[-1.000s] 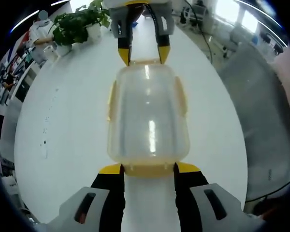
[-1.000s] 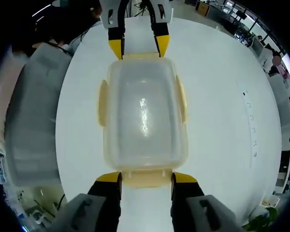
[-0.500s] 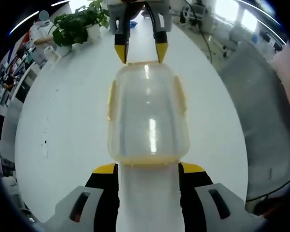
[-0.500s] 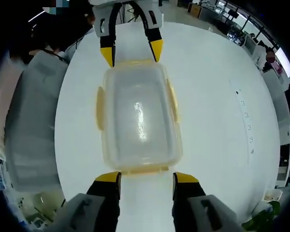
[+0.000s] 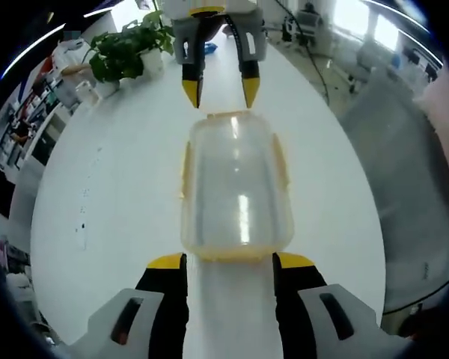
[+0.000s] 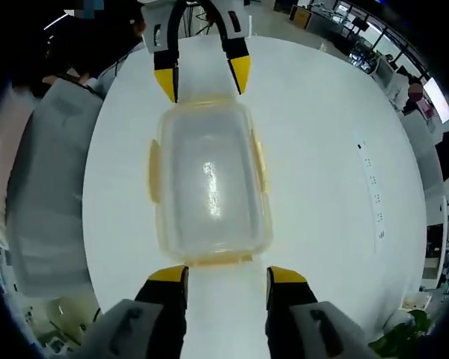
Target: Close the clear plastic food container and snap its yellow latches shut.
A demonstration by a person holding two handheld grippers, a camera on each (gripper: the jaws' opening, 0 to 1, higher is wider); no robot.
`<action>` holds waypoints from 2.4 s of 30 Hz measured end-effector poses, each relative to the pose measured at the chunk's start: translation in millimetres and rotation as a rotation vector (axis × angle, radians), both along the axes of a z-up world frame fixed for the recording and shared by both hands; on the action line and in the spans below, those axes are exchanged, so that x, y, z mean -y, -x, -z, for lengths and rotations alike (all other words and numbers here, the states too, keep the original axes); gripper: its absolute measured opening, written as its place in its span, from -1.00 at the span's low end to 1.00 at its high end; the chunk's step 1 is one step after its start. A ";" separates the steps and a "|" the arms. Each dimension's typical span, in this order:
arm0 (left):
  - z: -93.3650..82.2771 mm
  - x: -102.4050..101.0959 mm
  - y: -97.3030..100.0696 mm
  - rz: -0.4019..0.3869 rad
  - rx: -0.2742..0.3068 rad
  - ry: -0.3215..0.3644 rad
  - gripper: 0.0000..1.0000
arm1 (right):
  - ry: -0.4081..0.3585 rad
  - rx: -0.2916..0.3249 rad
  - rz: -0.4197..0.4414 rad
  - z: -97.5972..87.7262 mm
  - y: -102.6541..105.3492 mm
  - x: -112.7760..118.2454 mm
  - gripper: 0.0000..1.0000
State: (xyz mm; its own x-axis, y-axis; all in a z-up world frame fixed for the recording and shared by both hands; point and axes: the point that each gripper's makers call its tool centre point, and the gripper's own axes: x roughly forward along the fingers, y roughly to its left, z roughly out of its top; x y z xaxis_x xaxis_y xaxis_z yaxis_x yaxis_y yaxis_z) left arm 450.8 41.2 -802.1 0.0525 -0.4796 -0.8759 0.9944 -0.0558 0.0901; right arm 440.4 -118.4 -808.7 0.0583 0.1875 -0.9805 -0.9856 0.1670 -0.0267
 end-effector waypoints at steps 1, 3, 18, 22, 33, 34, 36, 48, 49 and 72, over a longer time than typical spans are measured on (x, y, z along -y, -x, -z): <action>-1.3 1.1 0.0 -0.001 0.002 0.006 -0.15 | -0.006 0.000 0.002 -1.0 0.0 -1.0 -0.22; -4.0 4.1 0.2 -0.004 0.003 0.020 -0.17 | -0.030 0.003 0.011 -4.4 -0.4 -5.4 -0.23; -0.2 25.1 6.5 -0.026 -0.003 0.077 -0.32 | -0.143 0.028 0.049 -4.2 -1.5 -33.9 -0.36; -4.9 41.4 8.8 -0.119 -0.079 0.186 -0.41 | -0.189 0.010 0.066 -3.6 1.3 -42.4 -0.39; 0.3 49.0 7.8 -0.141 -0.073 0.198 -0.43 | -0.211 0.007 0.047 2.9 3.7 -52.2 -0.39; 0.7 48.7 7.9 -0.141 -0.074 0.198 -0.42 | -0.213 0.006 0.046 2.8 3.7 -52.6 -0.39; 1.2 49.1 8.6 -0.145 -0.083 0.202 -0.40 | -0.219 0.003 0.045 2.5 3.7 -53.7 -0.39; 2.5 56.3 12.1 -0.172 -0.093 0.232 -0.20 | -0.259 0.017 0.010 2.6 -0.7 -63.7 -0.27; 2.3 56.4 12.0 -0.172 -0.095 0.233 -0.20 | -0.266 0.018 0.007 2.5 -1.2 -65.0 -0.26; 4.5 58.0 21.3 -0.130 -0.080 0.200 0.00 | -0.258 0.067 -0.033 0.9 -12.6 -71.3 -0.02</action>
